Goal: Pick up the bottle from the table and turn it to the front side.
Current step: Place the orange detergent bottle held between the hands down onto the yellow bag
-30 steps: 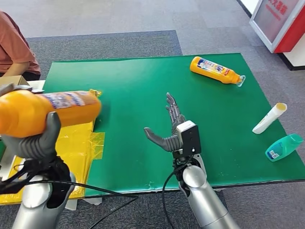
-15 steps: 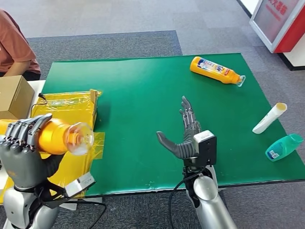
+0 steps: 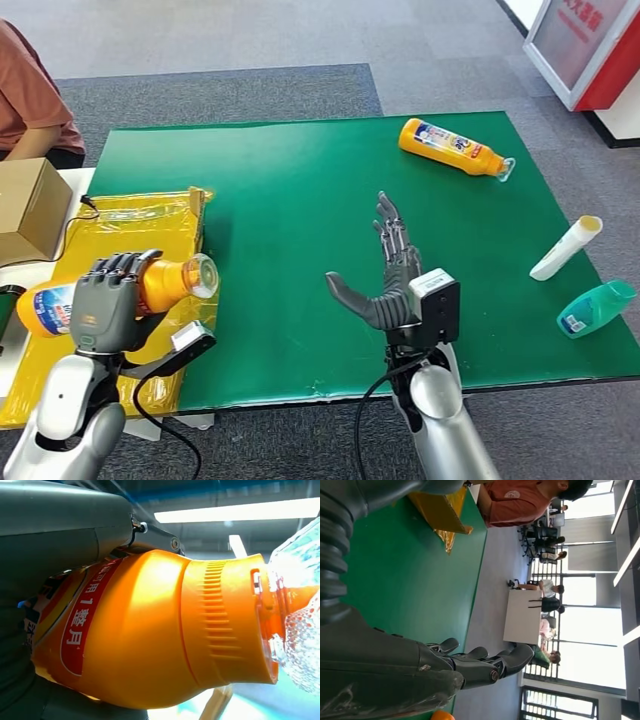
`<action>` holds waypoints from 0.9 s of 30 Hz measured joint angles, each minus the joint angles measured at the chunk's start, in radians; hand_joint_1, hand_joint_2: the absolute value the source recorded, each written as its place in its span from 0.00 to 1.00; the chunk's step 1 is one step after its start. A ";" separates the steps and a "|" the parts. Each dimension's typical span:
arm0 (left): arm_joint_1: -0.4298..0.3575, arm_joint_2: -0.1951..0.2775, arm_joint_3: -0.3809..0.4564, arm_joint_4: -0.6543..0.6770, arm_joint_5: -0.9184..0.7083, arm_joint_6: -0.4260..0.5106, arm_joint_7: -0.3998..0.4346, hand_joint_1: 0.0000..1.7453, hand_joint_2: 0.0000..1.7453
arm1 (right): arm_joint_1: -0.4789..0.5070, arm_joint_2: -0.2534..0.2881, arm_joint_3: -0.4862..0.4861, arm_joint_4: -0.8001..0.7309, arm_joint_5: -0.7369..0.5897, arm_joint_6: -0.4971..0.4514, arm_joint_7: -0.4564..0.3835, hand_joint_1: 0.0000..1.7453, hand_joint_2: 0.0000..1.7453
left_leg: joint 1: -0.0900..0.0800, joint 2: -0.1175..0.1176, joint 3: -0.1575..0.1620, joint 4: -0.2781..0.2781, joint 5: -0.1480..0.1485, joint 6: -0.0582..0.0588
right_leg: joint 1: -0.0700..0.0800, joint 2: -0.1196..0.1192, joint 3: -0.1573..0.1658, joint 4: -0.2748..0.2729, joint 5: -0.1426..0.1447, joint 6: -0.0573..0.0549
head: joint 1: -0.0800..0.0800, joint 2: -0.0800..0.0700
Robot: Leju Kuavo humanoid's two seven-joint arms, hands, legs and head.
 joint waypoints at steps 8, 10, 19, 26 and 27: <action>-0.138 0.002 -0.014 0.306 0.017 -0.101 -0.011 1.00 1.00 | -0.031 0.016 0.014 -0.009 0.009 0.025 0.004 0.00 1.00 | 0.000 0.000 0.000 0.000 0.002 0.000 | 0.000 0.000 0.000 0.000 0.001 -0.001 | 0.000 0.000; -0.165 -0.005 -0.023 0.360 0.020 -0.112 -0.012 1.00 1.00 | -0.036 0.018 0.020 -0.010 0.014 0.026 0.007 0.00 1.00 | 0.000 0.000 0.000 0.000 0.002 0.000 | 0.000 0.000 0.000 0.000 0.002 0.000 | 0.000 0.000; -0.214 -0.032 -0.083 0.506 -0.010 -0.128 0.003 1.00 1.00 | -0.042 0.019 0.065 -0.031 0.075 0.024 0.018 0.00 1.00 | 0.000 0.000 0.000 0.000 0.001 0.000 | 0.000 0.000 -0.001 0.000 0.001 0.000 | 0.000 0.000; -0.222 -0.039 -0.097 0.541 -0.014 -0.128 0.008 1.00 1.00 | -0.042 0.019 0.081 -0.035 0.081 0.021 0.019 0.00 1.00 | 0.000 0.000 0.000 0.000 0.002 0.000 | 0.000 0.000 -0.001 0.000 0.001 0.000 | 0.000 0.000; -0.224 -0.039 -0.099 0.545 -0.014 -0.128 0.008 1.00 1.00 | -0.042 0.019 0.082 -0.036 0.084 0.020 0.019 0.00 1.00 | 0.000 0.000 0.000 0.000 0.002 0.000 | 0.000 0.000 -0.001 0.000 0.001 0.000 | 0.000 0.000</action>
